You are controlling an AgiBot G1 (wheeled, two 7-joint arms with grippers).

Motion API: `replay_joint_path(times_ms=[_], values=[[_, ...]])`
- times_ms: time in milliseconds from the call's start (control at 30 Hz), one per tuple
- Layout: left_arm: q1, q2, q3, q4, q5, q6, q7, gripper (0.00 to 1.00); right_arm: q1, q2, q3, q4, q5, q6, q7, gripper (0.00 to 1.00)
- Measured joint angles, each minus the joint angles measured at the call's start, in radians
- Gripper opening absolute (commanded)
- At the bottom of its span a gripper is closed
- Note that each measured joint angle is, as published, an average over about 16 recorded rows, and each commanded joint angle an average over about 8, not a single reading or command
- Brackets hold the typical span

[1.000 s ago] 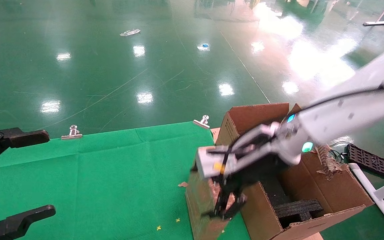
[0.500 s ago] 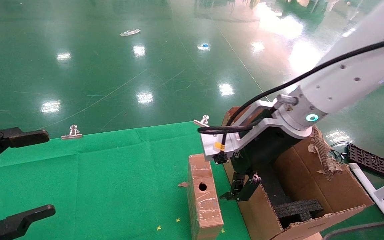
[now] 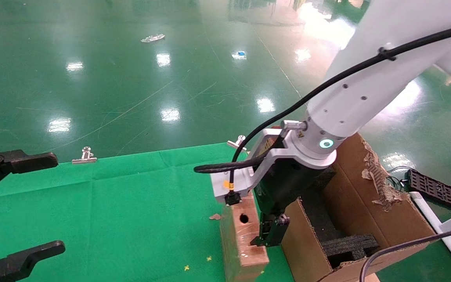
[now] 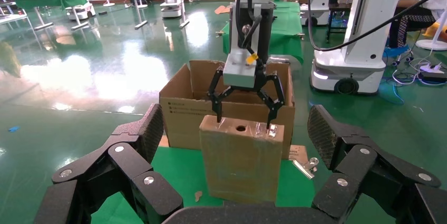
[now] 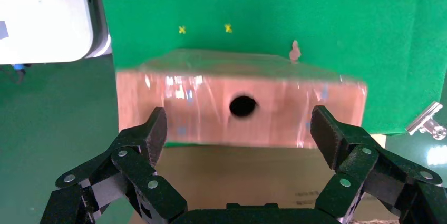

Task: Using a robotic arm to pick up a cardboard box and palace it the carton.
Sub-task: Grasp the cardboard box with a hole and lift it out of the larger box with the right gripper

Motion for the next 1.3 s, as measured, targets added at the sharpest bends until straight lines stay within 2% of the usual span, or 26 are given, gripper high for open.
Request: replay_joint_path(times_ms=[133, 633, 867, 1300], values=[[0.000, 0.000, 0.000, 0.000, 0.000, 0.000, 0.000, 1.00, 0.014, 0.001, -0.019, -0.006, 0.005, 0.010, 0.061, 1.00], [0.000, -0.001, 0.001, 0.000, -0.001, -0.001, 0.001, 1.00, -0.016, 0.057, -0.058, -0.176, 0.172, -0.011, 0.465, 1.00], [0.000, -0.001, 0.002, 0.000, -0.001, -0.001, 0.001, 1.00, -0.053, 0.047, -0.074, -0.242, 0.206, 0.004, 0.511, 1.00], [-0.001, -0.001, 0.003, 0.000, -0.002, -0.001, 0.001, 1.00, -0.119, 0.015, -0.084, -0.307, 0.223, 0.058, 0.528, 1.00]])
